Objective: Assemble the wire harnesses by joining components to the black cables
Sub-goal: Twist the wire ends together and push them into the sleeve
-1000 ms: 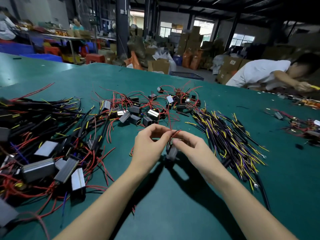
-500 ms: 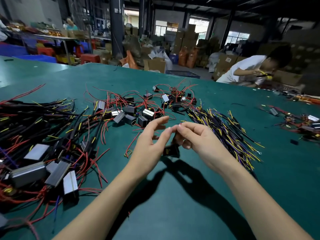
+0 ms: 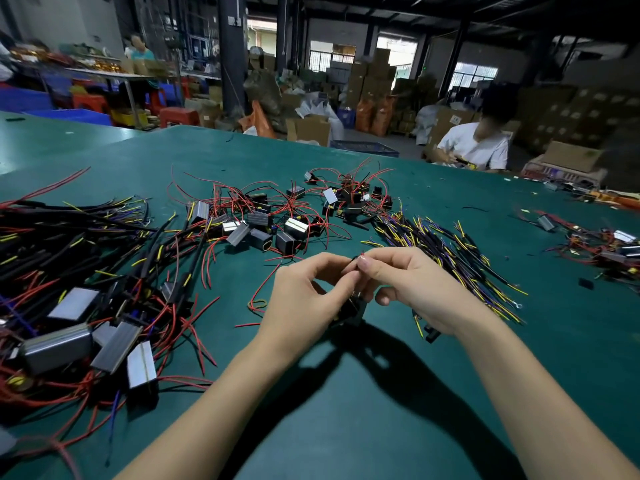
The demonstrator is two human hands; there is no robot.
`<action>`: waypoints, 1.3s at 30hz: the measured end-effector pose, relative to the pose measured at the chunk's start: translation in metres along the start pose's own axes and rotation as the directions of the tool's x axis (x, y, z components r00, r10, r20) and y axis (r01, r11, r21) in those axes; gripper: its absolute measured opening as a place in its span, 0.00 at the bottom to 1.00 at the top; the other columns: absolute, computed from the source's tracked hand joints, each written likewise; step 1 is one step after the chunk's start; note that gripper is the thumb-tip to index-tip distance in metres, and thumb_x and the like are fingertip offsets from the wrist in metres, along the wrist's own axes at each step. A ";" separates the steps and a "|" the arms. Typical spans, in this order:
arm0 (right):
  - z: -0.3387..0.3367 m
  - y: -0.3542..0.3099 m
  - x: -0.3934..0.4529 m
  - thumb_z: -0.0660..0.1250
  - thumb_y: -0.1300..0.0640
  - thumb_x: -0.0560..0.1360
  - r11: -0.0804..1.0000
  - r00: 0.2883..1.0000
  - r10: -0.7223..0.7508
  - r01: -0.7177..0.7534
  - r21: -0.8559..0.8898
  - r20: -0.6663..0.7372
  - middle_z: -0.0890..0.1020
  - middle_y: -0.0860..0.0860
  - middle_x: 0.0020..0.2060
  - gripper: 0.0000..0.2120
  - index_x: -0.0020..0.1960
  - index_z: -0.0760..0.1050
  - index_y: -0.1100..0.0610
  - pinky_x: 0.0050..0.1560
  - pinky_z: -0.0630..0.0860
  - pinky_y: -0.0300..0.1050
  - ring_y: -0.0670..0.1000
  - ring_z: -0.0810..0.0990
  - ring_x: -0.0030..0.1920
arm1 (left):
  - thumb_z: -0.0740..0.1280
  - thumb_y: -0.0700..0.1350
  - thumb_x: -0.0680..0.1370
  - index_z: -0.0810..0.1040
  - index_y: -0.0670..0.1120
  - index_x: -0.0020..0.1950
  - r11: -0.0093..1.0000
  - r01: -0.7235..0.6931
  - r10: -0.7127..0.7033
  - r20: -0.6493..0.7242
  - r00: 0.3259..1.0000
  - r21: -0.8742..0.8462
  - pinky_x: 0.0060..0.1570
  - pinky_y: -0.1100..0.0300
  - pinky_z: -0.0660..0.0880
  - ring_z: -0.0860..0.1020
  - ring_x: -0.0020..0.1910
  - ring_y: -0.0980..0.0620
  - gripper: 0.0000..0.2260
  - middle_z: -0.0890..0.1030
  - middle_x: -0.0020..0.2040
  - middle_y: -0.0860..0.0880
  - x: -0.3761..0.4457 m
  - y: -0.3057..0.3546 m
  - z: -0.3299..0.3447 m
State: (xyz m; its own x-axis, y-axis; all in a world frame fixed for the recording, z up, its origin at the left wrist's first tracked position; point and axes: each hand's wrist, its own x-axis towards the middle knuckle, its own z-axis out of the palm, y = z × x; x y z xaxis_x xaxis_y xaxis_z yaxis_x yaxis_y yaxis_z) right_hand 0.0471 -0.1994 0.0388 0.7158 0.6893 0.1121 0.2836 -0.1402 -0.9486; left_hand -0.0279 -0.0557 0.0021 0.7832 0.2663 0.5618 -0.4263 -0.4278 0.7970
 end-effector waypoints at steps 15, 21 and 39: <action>-0.007 0.017 -0.006 0.68 0.56 0.73 0.922 0.970 0.201 -0.142 0.359 -0.133 0.84 0.59 0.45 0.15 0.53 0.79 0.66 0.31 0.74 0.35 0.48 0.79 0.33 | 0.69 0.36 0.75 0.81 0.38 0.44 0.894 0.259 -0.257 0.054 0.965 -0.366 0.41 0.69 0.75 0.81 0.37 0.59 0.01 0.85 0.37 0.48 0.000 -0.002 0.007; 0.000 0.022 -0.009 0.69 0.55 0.70 0.904 0.994 0.079 -0.037 0.425 -0.082 0.84 0.53 0.52 0.17 0.58 0.79 0.58 0.36 0.71 0.35 0.46 0.77 0.37 | 0.68 0.36 0.76 0.80 0.41 0.45 0.867 0.285 -0.287 0.058 0.956 -0.409 0.45 0.63 0.78 0.82 0.38 0.55 0.02 0.85 0.36 0.47 0.001 -0.003 0.004; 0.012 0.027 -0.003 0.69 0.61 0.67 0.714 0.962 0.173 0.025 0.699 -0.212 0.84 0.55 0.39 0.07 0.45 0.80 0.60 0.32 0.74 0.33 0.44 0.77 0.32 | 0.64 0.40 0.79 0.75 0.44 0.43 0.859 0.276 -0.283 0.050 0.958 -0.430 0.36 0.67 0.73 0.78 0.32 0.54 0.05 0.81 0.34 0.50 0.007 -0.011 -0.009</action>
State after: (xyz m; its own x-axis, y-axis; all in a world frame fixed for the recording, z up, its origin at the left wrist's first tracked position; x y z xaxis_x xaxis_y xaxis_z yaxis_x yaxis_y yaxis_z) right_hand 0.0450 -0.1968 0.0090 0.8726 0.4884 0.0064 -0.2256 0.4146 -0.8816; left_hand -0.0214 -0.0416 -0.0005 0.8935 0.3327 0.3015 -0.3446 0.0777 0.9355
